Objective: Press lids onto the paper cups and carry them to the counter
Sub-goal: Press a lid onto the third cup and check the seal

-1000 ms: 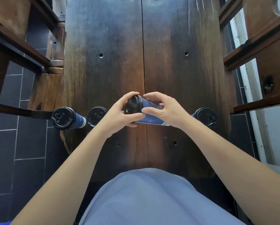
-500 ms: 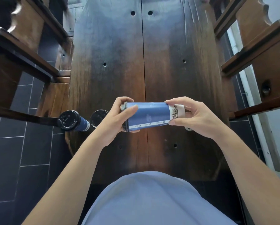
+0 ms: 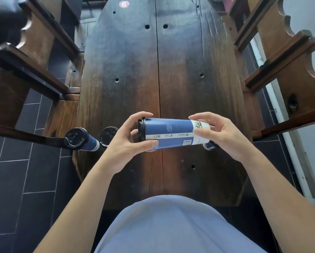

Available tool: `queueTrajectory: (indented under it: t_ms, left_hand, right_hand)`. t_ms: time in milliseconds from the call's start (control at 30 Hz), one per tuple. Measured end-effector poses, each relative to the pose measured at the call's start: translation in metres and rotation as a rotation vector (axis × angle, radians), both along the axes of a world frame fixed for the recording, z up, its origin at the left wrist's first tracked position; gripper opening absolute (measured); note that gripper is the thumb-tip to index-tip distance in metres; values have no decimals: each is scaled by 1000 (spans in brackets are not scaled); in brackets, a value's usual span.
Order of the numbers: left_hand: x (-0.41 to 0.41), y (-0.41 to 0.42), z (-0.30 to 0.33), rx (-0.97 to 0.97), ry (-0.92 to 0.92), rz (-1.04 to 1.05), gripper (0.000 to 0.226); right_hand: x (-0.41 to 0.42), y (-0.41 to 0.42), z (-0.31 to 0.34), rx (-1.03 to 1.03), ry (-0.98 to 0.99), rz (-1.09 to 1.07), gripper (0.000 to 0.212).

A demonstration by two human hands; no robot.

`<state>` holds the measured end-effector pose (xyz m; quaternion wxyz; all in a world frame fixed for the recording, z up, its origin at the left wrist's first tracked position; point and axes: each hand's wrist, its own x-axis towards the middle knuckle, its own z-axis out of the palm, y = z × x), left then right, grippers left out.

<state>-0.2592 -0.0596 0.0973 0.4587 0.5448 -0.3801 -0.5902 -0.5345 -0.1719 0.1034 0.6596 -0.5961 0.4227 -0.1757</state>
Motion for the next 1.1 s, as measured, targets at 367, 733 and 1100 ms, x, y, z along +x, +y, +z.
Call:
queueTrajectory:
  t_ms: [367,733,1100]
  left_hand:
    - [-8,5,8,-11,6,45,71]
    - [-6,6,15,-52,-49,41,72]
    - [-2,6,11,68,-12,38,60]
  right_hand:
    - [2,4,9,-89,-36,108,55]
    - [5,8,18,-39,-34,78,58]
    - [4,8,19,-127,-33,109,61]
